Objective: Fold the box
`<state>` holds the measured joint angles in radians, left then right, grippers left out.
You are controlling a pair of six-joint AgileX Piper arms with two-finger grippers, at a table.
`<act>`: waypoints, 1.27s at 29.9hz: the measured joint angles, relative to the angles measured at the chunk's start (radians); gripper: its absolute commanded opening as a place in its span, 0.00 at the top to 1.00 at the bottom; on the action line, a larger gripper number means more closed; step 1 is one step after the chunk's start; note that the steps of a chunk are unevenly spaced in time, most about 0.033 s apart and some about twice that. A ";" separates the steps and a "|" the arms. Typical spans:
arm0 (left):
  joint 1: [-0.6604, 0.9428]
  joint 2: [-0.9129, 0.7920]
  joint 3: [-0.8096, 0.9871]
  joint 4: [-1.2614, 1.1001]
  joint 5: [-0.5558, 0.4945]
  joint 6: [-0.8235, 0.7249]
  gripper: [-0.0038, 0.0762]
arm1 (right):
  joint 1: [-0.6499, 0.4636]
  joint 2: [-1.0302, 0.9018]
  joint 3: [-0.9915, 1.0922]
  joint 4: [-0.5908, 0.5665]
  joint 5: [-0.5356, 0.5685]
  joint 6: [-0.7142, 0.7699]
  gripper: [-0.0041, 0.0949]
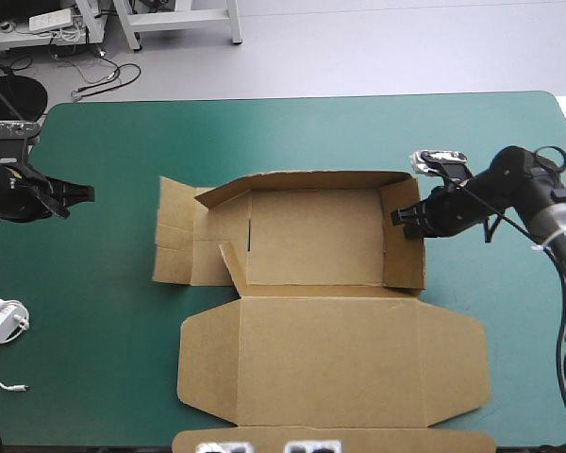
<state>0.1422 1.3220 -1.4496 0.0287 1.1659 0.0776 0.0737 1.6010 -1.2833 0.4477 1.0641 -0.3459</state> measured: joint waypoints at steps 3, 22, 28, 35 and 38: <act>0.006 0.000 0.000 -0.007 0.013 0.013 0.95 | 0.047 0.064 -0.046 -0.065 -0.059 0.049 0.88; 0.008 0.004 0.000 -0.029 0.016 0.053 0.95 | 0.081 0.104 -0.517 -0.247 0.168 0.126 0.59; 0.008 0.015 0.000 -0.029 0.016 0.068 0.95 | 0.081 0.006 -0.531 -0.261 0.182 0.215 0.59; 0.008 0.015 0.000 -0.061 0.016 0.068 0.95 | 0.081 -0.066 -0.311 -0.266 0.184 0.210 0.59; 0.008 0.015 0.000 -0.097 0.016 0.068 0.95 | 0.081 -0.038 -0.226 -0.247 0.137 0.192 0.59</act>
<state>0.1499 1.3368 -1.4496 -0.0678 1.1814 0.1459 0.1551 1.5630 -1.5094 0.2012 1.2009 -0.1540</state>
